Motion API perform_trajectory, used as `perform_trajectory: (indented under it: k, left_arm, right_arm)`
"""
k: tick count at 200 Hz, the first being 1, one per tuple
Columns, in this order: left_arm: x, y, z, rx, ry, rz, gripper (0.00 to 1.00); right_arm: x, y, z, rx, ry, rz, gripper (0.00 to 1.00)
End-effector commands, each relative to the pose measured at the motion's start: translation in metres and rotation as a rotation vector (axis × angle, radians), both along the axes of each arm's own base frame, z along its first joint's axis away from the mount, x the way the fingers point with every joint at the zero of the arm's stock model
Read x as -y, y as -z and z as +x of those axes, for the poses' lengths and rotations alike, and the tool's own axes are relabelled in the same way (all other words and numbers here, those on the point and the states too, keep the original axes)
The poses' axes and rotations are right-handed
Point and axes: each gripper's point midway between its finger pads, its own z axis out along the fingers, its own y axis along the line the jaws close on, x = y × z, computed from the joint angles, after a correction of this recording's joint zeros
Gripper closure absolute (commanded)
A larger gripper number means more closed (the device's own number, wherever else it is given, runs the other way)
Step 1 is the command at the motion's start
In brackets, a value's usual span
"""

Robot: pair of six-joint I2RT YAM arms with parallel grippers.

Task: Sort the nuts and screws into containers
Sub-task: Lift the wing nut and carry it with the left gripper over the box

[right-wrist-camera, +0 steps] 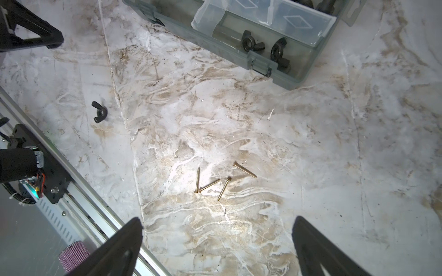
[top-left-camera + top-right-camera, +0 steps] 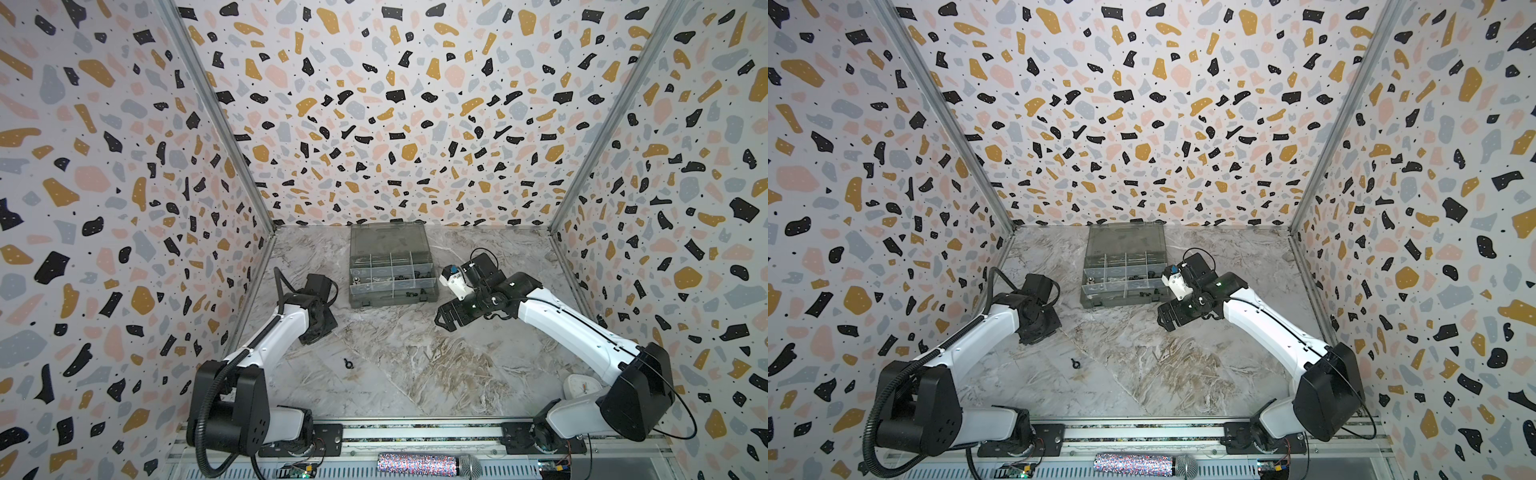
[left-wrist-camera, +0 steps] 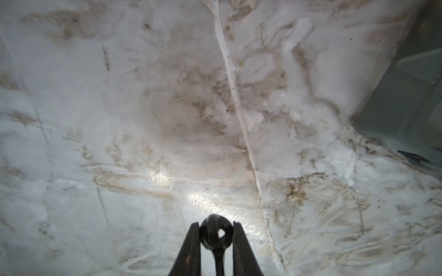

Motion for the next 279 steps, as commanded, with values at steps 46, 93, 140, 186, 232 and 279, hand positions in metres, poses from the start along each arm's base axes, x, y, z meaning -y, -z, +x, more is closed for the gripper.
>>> perform_trajectory:
  k: [46, 93, 140, 186, 232, 279]
  left_arm:
    - [0.010, -0.015, 0.018, -0.003, 0.051, -0.011, 0.82]
    - [0.032, -0.025, 0.041, 0.023, 0.106, -0.020, 0.83]
    - [0.081, -0.037, 0.070, 0.062, 0.201, -0.045, 0.83]
    - [0.143, -0.046, 0.105, 0.098, 0.305, -0.080, 0.83]
    - [0.207, -0.050, 0.133, 0.126, 0.411, -0.112, 0.83]
    - [0.254, -0.031, 0.144, 0.101, 0.488, -0.140, 0.83]
  right_arm:
    - [0.010, -0.018, 0.012, 0.033, 0.060, 0.000, 0.01]
    - [0.013, -0.022, 0.015, 0.037, 0.080, -0.009, 0.01]
    - [0.024, -0.021, 0.012, 0.035, 0.113, -0.023, 0.01]
    - [0.039, -0.018, 0.004, 0.026, 0.154, -0.031, 0.01]
    - [0.053, -0.013, 0.001, 0.029, 0.202, -0.026, 0.01]
    - [0.059, -0.015, 0.000, 0.036, 0.236, -0.009, 0.01]
